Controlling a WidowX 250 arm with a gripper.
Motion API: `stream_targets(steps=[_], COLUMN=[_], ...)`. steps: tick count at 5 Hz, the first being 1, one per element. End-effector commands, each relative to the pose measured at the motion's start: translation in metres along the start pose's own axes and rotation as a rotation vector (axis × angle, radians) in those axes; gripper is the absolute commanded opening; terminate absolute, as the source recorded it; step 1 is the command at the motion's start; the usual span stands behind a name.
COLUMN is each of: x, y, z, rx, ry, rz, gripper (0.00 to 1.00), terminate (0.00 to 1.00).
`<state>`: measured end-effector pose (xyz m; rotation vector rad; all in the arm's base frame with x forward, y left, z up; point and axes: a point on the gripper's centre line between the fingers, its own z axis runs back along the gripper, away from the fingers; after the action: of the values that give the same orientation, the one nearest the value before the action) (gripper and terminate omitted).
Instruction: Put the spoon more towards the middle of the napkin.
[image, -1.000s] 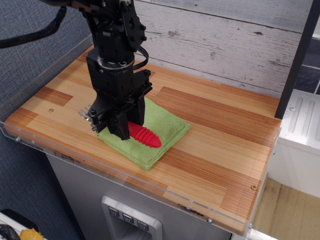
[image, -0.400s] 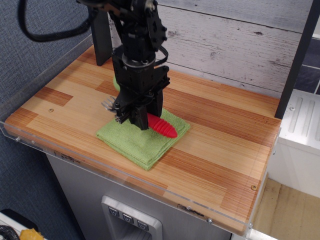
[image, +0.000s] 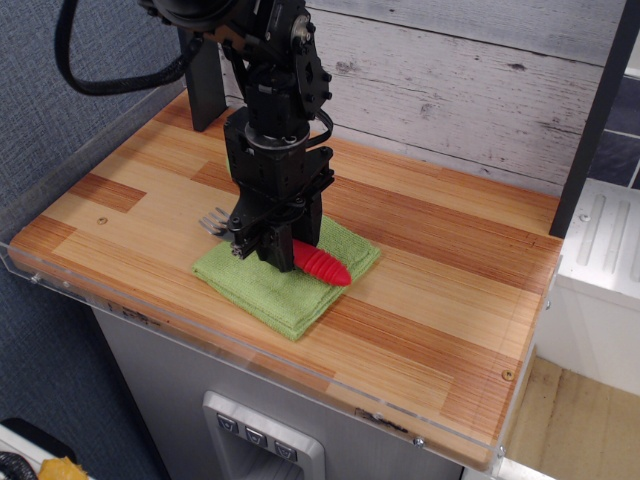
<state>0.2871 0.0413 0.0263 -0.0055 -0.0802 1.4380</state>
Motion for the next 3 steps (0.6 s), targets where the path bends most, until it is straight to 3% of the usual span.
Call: stream_targets(steps=[1, 2, 3], x=[-0.004, -0.005, -0.004], y=[-0.002, 0.000, 0.006], z=[0.015, 0.027, 0.054], rx=[-0.034, -0.053, -0.114], ry=[0.005, 0.026, 0.016], rz=[-0.012, -0.022, -0.034], gripper=[1.00, 1.00, 1.00], terminate=[0.00, 0.00, 0.00])
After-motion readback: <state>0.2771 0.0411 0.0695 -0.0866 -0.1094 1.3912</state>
